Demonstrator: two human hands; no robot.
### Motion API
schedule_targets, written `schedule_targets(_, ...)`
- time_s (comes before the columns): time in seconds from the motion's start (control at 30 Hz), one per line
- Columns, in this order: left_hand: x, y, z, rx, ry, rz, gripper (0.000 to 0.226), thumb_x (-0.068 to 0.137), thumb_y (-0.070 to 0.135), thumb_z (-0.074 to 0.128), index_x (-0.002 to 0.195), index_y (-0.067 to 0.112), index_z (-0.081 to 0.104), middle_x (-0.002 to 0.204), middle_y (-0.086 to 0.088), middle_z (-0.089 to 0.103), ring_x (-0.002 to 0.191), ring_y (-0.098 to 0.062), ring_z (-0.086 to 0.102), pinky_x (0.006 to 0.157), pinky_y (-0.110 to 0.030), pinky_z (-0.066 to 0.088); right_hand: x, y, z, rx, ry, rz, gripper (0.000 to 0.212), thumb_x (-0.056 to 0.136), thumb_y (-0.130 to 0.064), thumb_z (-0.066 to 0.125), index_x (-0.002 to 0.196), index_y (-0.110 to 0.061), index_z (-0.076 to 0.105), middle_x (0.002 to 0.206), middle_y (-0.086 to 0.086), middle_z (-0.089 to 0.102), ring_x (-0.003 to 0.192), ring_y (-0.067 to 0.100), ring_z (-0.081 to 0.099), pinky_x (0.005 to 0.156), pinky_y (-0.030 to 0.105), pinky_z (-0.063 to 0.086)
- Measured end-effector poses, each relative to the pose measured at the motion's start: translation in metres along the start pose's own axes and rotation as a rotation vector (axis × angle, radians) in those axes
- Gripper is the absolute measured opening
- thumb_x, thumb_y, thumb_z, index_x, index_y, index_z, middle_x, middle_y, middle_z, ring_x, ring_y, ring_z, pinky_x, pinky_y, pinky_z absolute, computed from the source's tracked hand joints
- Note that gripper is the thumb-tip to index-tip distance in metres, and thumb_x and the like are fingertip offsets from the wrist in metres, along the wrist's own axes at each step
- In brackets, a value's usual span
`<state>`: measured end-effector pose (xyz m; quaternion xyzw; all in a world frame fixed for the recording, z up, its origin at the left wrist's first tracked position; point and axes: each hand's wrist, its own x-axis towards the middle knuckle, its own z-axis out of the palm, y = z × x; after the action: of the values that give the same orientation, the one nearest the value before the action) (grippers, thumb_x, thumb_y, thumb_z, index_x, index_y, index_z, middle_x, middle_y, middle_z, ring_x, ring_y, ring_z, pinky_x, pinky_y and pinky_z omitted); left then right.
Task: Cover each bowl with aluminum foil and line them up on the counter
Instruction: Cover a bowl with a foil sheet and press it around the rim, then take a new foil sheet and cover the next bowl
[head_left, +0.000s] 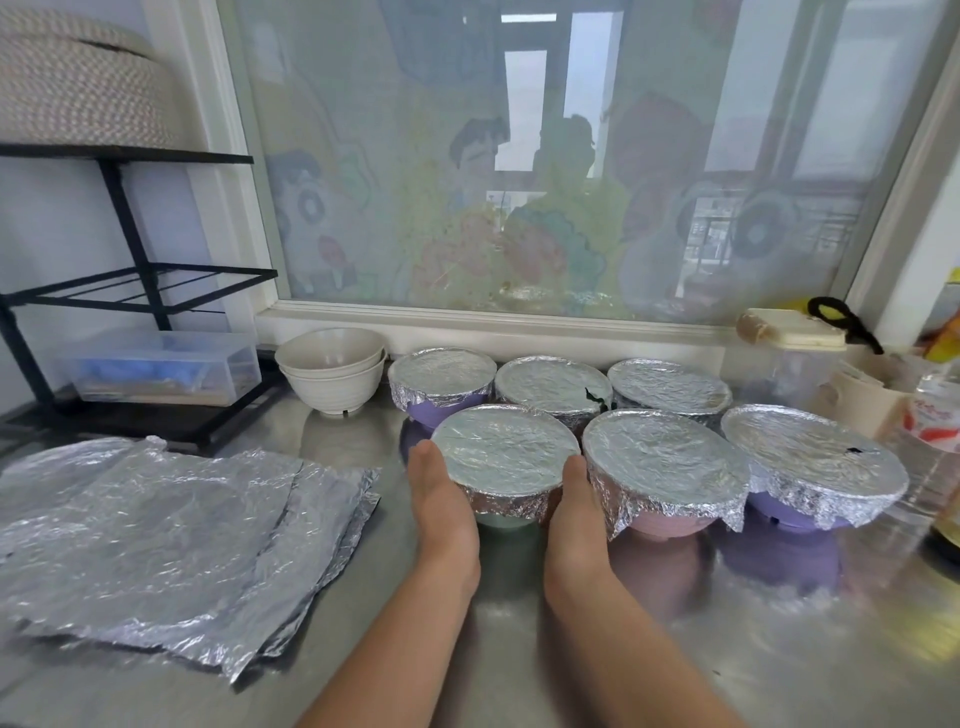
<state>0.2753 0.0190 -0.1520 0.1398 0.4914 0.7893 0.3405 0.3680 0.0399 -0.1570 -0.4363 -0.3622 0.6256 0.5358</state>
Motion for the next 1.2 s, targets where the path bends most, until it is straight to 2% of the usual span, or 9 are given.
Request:
schedule_targets(0.13, -0.007, -0.004, -0.005, -0.028, -0.075, -0.06, 0.09, 0.064, 0.089, 0.044, 0.135, 0.034, 0.051, 0.136, 0.011, 0.057, 0.125, -0.009, 0.052, 0.113, -0.04, 0.033, -0.017, 0.013, -0.011, -0.015, -0.049, 0.054, 0.081, 0.07, -0.077, 0.054, 0.133, -0.027, 0.057, 0.132, -0.01, 0.061, 0.126, 0.012, 0.053, 0.113, 0.044, 0.035)
schedule_targets(0.4, -0.024, 0.012, -0.004, -0.038, -0.129, -0.134, 0.072, 0.075, 0.077, 0.042, 0.125, 0.03, 0.06, 0.122, 0.004, 0.067, 0.114, -0.015, 0.061, 0.107, -0.042, 0.041, -0.033, -0.012, -0.001, 0.068, -0.12, 0.071, 0.041, 0.094, -0.057, 0.047, 0.106, -0.024, 0.068, 0.094, -0.011, 0.074, 0.082, 0.004, 0.069, 0.07, 0.025, 0.047)
schedule_targets(0.53, -0.02, 0.034, -0.023, -0.015, -0.08, -0.12, 0.054, 0.093, 0.06, 0.042, 0.132, 0.024, 0.053, 0.13, 0.002, 0.059, 0.117, -0.014, 0.055, 0.1, -0.03, 0.042, -0.052, -0.029, -0.016, -0.212, -0.024, -0.177, 0.05, 0.076, -0.064, 0.051, 0.105, -0.024, 0.062, 0.108, -0.009, 0.059, 0.1, 0.011, 0.051, 0.094, 0.031, 0.037)
schedule_targets(0.67, -0.005, 0.074, -0.056, 0.035, -0.012, -0.022, 0.016, 0.102, 0.03, 0.043, 0.112, 0.023, 0.054, 0.105, 0.004, 0.059, 0.085, -0.005, 0.056, 0.066, -0.019, 0.043, -0.064, -0.054, 0.003, -0.502, -0.062, -0.481, 0.054, 0.09, -0.052, 0.051, 0.124, -0.01, 0.052, 0.124, 0.003, 0.054, 0.112, 0.011, 0.046, 0.101, 0.032, 0.034)
schedule_targets(0.73, 0.006, 0.097, -0.075, 0.072, 0.001, -0.014, 0.022, 0.101, 0.028, 0.045, 0.118, 0.018, 0.054, 0.11, -0.001, 0.059, 0.091, -0.013, 0.058, 0.072, -0.026, 0.044, -0.056, -0.061, 0.033, -0.584, -0.12, -0.51, 0.05, 0.097, -0.036, 0.054, 0.138, -0.007, 0.048, 0.133, 0.006, 0.055, 0.119, 0.016, 0.052, 0.102, 0.03, 0.036)
schedule_targets(0.9, 0.047, 0.133, -0.123, 0.148, 0.043, -0.02, 0.024, 0.099, 0.025, 0.049, 0.119, 0.014, 0.056, 0.111, -0.003, 0.059, 0.093, -0.022, 0.06, 0.079, -0.035, 0.046, -0.027, -0.062, 0.13, -0.825, -0.273, -0.572, 0.031, 0.094, -0.024, 0.054, 0.082, 0.005, 0.057, 0.077, 0.021, 0.059, 0.077, 0.037, 0.05, 0.068, 0.036, 0.04)
schedule_targets(1.0, 0.076, 0.148, -0.138, 0.207, 0.044, -0.026, 0.008, 0.098, 0.019, 0.051, 0.101, 0.017, 0.058, 0.1, -0.001, 0.059, 0.09, -0.023, 0.059, 0.082, -0.037, 0.048, 0.001, -0.051, 0.18, -0.941, -0.297, -0.536, 0.035, 0.091, -0.021, 0.056, 0.059, -0.006, 0.052, 0.058, 0.013, 0.054, 0.064, 0.029, 0.044, 0.06, 0.032, 0.039)
schedule_targets(1.1, 0.115, 0.164, -0.14, 0.296, 0.039, -0.005, 0.013, 0.096, 0.012, 0.052, 0.086, 0.018, 0.056, 0.085, -0.001, 0.056, 0.086, -0.021, 0.052, 0.08, -0.033, 0.042, 0.037, -0.037, 0.22, -0.924, -0.298, -0.409, 0.029, 0.087, -0.02, 0.058, 0.065, -0.002, 0.065, 0.072, 0.021, 0.067, 0.066, 0.027, 0.054, 0.07, 0.036, 0.051)
schedule_targets(1.2, 0.163, 0.177, -0.138, 0.392, 0.012, 0.032, 0.024, 0.094, 0.017, 0.053, 0.116, 0.01, 0.06, 0.119, -0.012, 0.061, 0.107, -0.029, 0.057, 0.096, -0.04, 0.042, 0.077, -0.026, 0.252, -0.864, -0.278, -0.278, 0.026, 0.089, -0.018, 0.059, 0.072, 0.0, 0.067, 0.069, 0.018, 0.068, 0.06, 0.028, 0.061, 0.063, 0.035, 0.055)
